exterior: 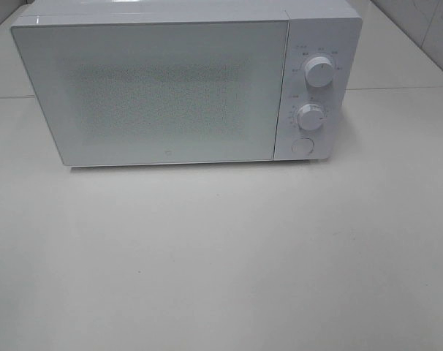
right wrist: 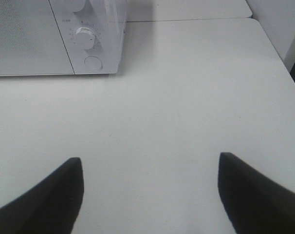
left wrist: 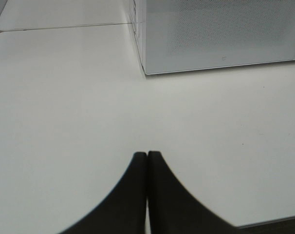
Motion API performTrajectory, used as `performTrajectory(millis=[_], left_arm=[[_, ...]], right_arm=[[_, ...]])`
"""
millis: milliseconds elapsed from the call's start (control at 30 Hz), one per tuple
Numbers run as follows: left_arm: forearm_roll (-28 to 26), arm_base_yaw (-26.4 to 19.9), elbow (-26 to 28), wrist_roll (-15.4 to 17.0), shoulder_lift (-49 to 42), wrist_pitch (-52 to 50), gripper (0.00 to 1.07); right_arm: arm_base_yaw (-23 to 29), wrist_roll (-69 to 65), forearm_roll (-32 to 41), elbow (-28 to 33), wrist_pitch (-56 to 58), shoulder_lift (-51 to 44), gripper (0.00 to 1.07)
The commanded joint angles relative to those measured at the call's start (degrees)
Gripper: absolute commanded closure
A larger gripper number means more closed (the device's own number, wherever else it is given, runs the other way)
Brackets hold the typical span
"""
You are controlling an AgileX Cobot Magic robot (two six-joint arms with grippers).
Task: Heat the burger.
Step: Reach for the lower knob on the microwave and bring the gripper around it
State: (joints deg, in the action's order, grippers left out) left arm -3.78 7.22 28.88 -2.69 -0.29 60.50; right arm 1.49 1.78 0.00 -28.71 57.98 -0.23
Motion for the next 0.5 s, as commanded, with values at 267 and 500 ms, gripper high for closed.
performTrajectory(millis=[267,500], left_arm=[[0.23,-0.06,-0.23,0.0,-1.49,-0.92,1.06],[0.23,-0.06,-0.23,0.0,-1.38,-0.92,1.06]], right_arm=[[-0.23,-0.46,0.63,0.06,-0.86,-1.26,0.35],[-0.23,-0.46,0.63,-1.2,-3.32,-0.06,0.35]])
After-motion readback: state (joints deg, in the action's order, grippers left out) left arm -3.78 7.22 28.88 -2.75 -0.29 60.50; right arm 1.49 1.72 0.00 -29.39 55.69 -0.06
